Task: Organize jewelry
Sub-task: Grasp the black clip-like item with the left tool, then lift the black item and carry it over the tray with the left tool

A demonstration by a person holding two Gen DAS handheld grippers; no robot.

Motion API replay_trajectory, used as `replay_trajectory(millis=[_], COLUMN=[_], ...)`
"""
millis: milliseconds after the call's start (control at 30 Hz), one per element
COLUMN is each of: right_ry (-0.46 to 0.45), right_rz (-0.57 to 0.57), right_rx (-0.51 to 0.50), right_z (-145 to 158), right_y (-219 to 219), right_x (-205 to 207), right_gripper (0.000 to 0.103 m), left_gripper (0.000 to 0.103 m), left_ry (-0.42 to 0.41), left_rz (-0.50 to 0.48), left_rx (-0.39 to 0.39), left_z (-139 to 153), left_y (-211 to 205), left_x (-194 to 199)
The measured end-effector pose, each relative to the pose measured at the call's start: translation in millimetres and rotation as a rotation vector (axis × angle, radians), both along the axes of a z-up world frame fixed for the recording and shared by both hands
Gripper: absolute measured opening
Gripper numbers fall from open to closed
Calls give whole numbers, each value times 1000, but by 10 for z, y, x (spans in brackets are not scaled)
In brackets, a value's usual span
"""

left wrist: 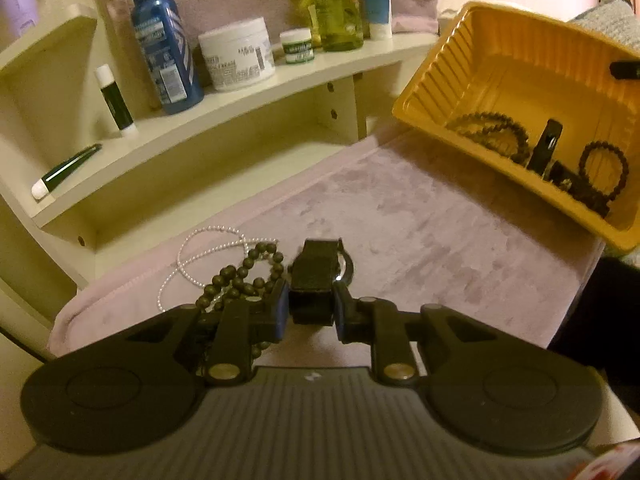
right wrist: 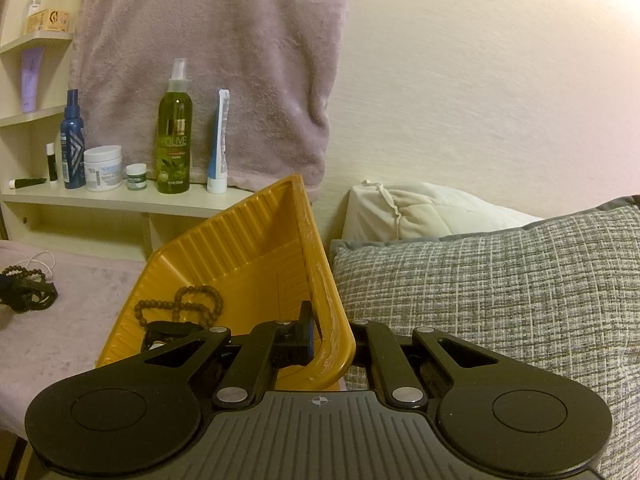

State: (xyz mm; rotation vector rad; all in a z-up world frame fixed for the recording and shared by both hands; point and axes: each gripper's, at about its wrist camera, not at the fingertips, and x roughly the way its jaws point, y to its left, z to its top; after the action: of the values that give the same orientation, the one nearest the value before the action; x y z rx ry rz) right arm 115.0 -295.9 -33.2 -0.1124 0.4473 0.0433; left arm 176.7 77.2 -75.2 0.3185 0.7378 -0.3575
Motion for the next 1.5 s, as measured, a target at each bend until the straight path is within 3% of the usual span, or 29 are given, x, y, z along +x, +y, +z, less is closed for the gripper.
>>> replay_trajectory(millis=[833, 1200, 1500], right_ry=[-7, -7, -7], right_rz=[10, 8, 9], right_rx=[3, 6, 14], right_z=[30, 30, 37], right_y=[21, 23, 17], right_x=[-25, -25, -22], right_gripper=[6, 6, 6], left_gripper=[20, 20, 20], left_ry=[-80, -98, -86], left_rz=[-62, -215, -344], left_rx=[-39, -134, -214], left_z=[500, 711, 720], left_y=[-252, -909, -1553], left_x=[-83, -98, -147])
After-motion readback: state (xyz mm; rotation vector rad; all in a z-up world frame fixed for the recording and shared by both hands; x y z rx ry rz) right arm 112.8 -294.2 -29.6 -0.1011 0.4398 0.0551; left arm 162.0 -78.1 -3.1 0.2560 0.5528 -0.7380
